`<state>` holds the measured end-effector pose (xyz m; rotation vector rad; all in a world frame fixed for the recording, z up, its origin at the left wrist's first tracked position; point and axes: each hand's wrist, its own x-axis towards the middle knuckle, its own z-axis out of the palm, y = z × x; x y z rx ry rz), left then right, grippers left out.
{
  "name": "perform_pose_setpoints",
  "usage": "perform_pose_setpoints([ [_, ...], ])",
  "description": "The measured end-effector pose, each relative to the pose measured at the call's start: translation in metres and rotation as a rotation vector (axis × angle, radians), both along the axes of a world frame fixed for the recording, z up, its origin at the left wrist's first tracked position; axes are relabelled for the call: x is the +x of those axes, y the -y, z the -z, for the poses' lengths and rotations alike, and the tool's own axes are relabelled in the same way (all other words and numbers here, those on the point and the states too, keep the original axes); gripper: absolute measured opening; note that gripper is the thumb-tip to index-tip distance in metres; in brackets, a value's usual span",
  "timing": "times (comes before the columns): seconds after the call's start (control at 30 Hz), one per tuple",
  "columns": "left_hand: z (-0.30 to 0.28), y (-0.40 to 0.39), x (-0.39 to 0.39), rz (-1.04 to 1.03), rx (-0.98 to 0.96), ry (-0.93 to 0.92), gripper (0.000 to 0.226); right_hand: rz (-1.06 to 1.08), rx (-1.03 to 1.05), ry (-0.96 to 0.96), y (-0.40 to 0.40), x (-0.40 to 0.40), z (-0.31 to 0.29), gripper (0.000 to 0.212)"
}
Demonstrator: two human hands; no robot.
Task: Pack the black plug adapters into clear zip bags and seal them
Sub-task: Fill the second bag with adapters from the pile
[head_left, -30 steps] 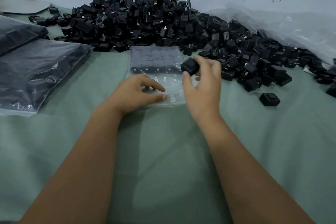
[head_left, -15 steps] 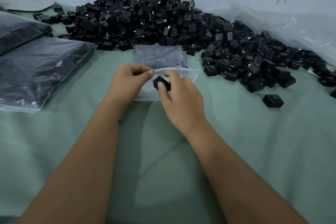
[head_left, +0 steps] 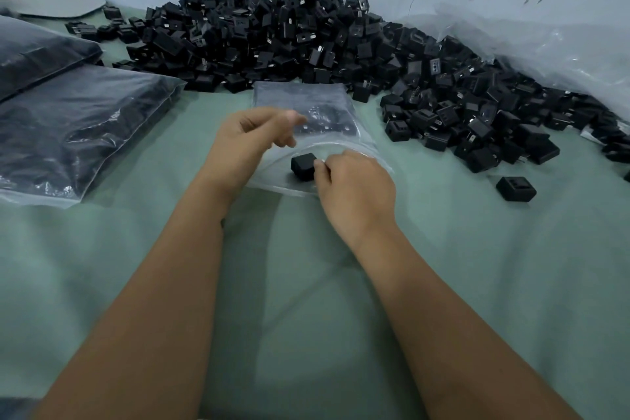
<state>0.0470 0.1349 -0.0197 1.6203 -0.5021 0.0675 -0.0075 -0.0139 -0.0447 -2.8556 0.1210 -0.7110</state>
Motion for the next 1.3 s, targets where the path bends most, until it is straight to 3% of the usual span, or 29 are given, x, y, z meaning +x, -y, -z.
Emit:
perform_pose_setpoints([
  [0.17, 0.004, -0.008, 0.012, -0.467, -0.155, -0.24, 0.032, 0.009, 0.109, 0.019, 0.0, 0.001, 0.001, 0.038],
  [0.27, 0.006, -0.012, 0.018, -0.596, -0.189, -0.311, 0.028, 0.009, 0.218, 0.011, -0.002, 0.0, 0.0, 0.024],
  [0.37, 0.011, -0.01, 0.018, -0.58, -0.104, -0.305, 0.024, -0.103, 0.317, -0.047, -0.005, -0.001, -0.001, 0.02],
  [0.5, 0.015, -0.008, 0.018, -0.597, -0.015, -0.282, 0.025, -0.183, 0.265, -0.051, -0.005, 0.0, 0.001, 0.032],
  [0.7, 0.019, -0.011, 0.02, -0.695, 0.045, -0.275, 0.017, -0.287, 0.382, -0.116, -0.007, -0.003, -0.001, 0.033],
  [0.9, 0.023, -0.011, 0.022, -0.682, 0.339, -0.207, 0.016, -0.326, 0.207, -0.143, -0.012, -0.001, -0.001, 0.013],
  [1.13, 0.024, -0.012, 0.024, -0.668, 0.512, -0.167, 0.025, -0.337, 0.098, -0.291, -0.018, 0.012, -0.004, 0.024],
  [1.3, 0.026, -0.012, 0.028, -0.653, 0.558, -0.15, 0.022, -0.396, 0.081, -0.286, -0.024, 0.023, -0.003, 0.03],
])
